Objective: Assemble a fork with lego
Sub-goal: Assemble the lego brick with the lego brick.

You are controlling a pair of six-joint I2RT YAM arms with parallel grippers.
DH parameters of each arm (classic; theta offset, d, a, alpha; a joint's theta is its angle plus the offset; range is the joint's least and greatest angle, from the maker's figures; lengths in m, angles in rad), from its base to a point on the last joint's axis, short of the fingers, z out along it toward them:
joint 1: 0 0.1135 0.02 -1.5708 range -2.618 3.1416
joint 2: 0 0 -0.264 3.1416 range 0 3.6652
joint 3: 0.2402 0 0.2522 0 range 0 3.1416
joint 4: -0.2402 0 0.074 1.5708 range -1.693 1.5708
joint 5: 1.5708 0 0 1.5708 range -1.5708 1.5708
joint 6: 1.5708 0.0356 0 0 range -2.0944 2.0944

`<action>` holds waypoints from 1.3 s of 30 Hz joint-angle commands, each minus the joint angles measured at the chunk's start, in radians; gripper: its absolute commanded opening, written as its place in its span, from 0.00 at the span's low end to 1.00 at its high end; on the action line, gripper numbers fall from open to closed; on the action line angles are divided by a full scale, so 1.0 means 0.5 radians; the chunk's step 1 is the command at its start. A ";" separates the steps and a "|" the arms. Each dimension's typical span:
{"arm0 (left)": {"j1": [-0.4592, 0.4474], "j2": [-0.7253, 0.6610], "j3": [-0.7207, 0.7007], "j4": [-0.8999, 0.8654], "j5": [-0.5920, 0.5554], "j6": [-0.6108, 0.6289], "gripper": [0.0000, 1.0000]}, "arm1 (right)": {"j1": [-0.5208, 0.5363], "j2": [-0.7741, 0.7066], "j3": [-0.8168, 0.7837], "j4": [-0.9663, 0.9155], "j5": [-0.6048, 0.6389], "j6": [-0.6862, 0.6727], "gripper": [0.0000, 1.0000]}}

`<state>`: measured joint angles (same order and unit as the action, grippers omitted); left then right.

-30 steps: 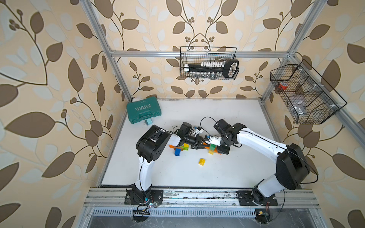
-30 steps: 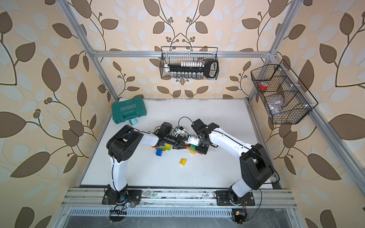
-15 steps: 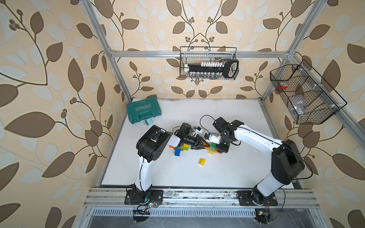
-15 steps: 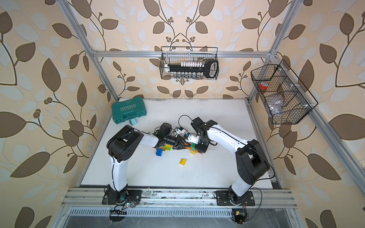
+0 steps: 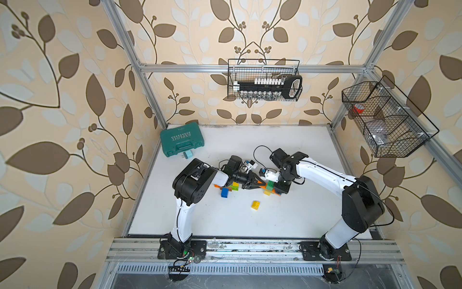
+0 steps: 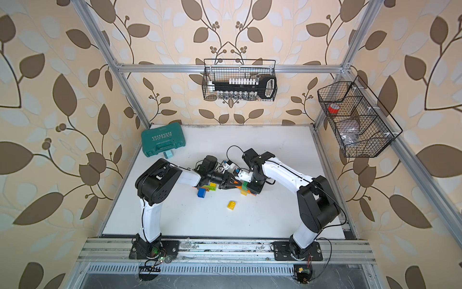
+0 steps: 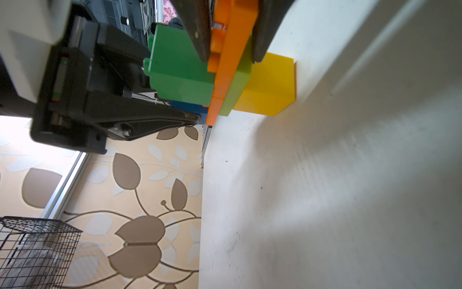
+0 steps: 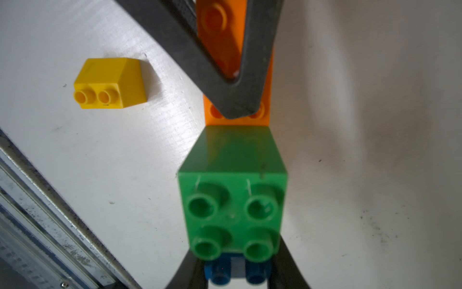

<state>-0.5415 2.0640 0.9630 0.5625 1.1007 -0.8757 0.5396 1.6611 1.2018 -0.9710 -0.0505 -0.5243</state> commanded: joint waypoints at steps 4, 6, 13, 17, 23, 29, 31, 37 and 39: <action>0.022 0.106 -0.111 -0.178 -0.195 -0.033 0.27 | 0.018 -0.017 -0.161 0.227 -0.034 0.035 0.00; 0.023 0.106 -0.122 -0.176 -0.201 -0.030 0.27 | 0.019 -0.032 -0.185 0.253 -0.046 0.045 0.00; 0.031 0.105 -0.145 -0.157 -0.204 -0.031 0.27 | 0.055 -0.026 -0.237 0.275 0.039 0.082 0.00; 0.028 0.102 -0.152 -0.146 -0.207 -0.037 0.27 | 0.094 -0.091 -0.286 0.329 0.065 0.061 0.00; 0.028 0.099 -0.151 -0.137 -0.198 -0.037 0.27 | 0.108 -0.226 -0.342 0.401 0.003 0.027 0.00; 0.029 0.073 -0.149 -0.136 -0.192 -0.037 0.28 | 0.104 -0.101 -0.248 0.227 -0.143 0.023 0.00; 0.028 0.055 -0.147 -0.138 -0.191 -0.031 0.29 | 0.095 -0.100 -0.230 0.216 -0.198 0.027 0.00; 0.028 0.036 -0.141 -0.152 -0.192 -0.023 0.30 | 0.063 -0.070 -0.128 0.125 -0.283 0.030 0.04; 0.028 0.020 -0.136 -0.149 -0.189 -0.027 0.32 | 0.062 -0.067 -0.117 0.120 -0.309 0.031 0.07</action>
<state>-0.5350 2.0636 0.9260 0.6193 1.1004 -0.8940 0.5602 1.5948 1.1301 -0.8757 -0.0635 -0.5087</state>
